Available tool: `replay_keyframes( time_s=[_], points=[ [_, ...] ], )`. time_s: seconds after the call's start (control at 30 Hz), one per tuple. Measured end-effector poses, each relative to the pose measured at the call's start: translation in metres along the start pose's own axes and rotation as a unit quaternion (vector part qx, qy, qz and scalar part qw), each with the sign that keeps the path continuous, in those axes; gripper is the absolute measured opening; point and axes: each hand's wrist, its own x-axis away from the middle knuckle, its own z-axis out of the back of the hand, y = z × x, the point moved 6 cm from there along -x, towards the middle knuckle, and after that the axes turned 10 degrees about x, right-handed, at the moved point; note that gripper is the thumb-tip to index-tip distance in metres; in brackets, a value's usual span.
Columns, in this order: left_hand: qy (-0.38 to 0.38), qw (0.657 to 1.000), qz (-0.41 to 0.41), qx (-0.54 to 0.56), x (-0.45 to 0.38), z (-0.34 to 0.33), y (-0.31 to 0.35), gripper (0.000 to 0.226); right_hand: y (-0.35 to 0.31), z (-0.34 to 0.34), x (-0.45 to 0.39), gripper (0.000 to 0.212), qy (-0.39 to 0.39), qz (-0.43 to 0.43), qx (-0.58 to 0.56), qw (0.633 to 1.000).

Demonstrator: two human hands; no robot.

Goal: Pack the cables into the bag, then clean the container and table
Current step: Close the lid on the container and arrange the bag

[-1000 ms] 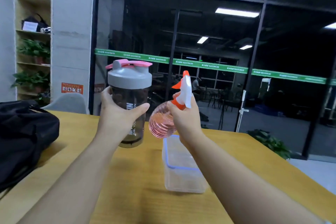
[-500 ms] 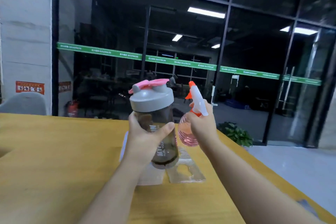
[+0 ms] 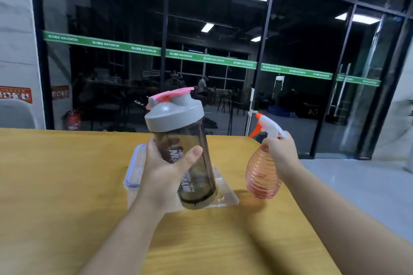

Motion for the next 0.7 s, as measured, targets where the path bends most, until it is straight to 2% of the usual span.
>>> replay_keyframes(
  time_s=[0.17,0.33,0.47,0.6,0.7],
  points=[
    [-0.015,0.999,-0.004,-0.038,-0.001,0.007,-0.012,0.083,0.024,0.0,-0.013,0.029,-0.011,-0.049,0.0,0.999],
    [-0.021,0.999,-0.004,-0.047,0.001,0.009,-0.019,0.08,0.028,-0.004,-0.02,0.022,-0.048,0.008,0.017,0.999],
    [-0.018,0.999,-0.007,-0.048,0.002,0.009,-0.019,0.076,0.028,-0.012,-0.017,0.003,-0.088,0.041,0.03,0.995],
    [-0.021,0.998,-0.02,-0.057,0.003,0.01,-0.018,0.076,0.025,-0.017,-0.013,0.011,-0.112,0.037,0.029,0.993],
    [-0.022,0.997,-0.022,-0.066,0.004,0.01,-0.02,0.072,0.025,-0.02,-0.014,0.009,-0.135,0.023,0.011,0.99]
  ],
)
